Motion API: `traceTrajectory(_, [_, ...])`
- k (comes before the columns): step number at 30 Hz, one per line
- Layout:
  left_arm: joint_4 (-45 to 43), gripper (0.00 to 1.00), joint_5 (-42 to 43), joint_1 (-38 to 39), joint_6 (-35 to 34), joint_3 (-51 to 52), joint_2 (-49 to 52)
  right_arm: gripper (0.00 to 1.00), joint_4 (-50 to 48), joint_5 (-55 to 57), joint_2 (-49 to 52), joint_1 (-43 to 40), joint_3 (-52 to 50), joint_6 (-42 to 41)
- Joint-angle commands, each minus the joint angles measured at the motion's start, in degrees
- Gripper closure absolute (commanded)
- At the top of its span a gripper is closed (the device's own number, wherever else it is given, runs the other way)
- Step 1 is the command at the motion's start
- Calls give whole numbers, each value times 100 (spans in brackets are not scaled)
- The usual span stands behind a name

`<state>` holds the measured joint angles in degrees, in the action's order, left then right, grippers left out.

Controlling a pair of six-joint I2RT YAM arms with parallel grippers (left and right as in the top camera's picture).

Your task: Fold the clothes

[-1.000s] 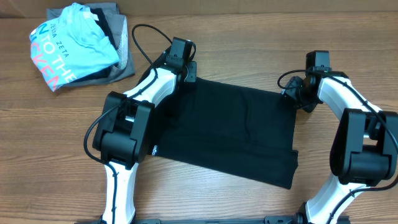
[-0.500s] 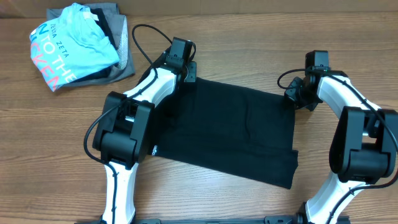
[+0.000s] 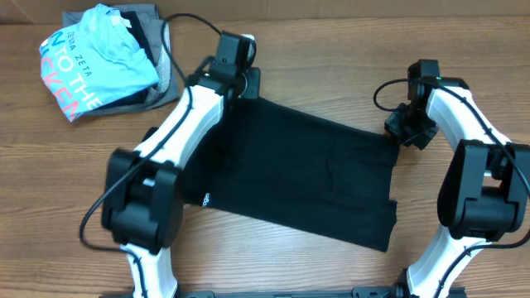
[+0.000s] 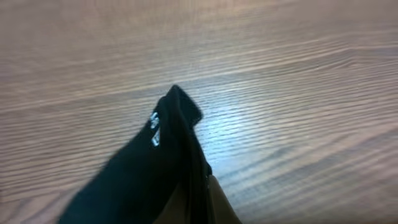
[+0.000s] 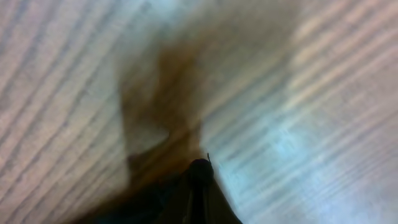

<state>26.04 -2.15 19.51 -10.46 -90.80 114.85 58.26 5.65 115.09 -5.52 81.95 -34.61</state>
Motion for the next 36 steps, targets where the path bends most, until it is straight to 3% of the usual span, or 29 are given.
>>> traceTrajectory(1, [247, 96, 26, 2, 195, -98, -269, 96, 208, 181, -450, -7, 138, -452])
traceTrajectory(4, [566, 92, 24, 2, 195, -98, -273, 96, 461, 179, -706, -4, 138, -468])
traceTrajectory(6, [796, 96, 24, 2, 190, -98, -273, 96, 649, 179, -870, -4, 138, -470])
traceTrajectory(20, [2465, 96, 4, -2, -98, -98, -273, 96, 2354, -79, -1873, 92, -33, -785])
traceTrajectory(27, [3257, 96, -643, -4, -894, -98, -291, 96, 2282, -59, -2168, 743, -861, -892])
traceTrajectory(36, [4017, 96, -1187, -4, -1235, -98, -435, 96, 2000, -55, -2173, 1305, -1526, -1344])
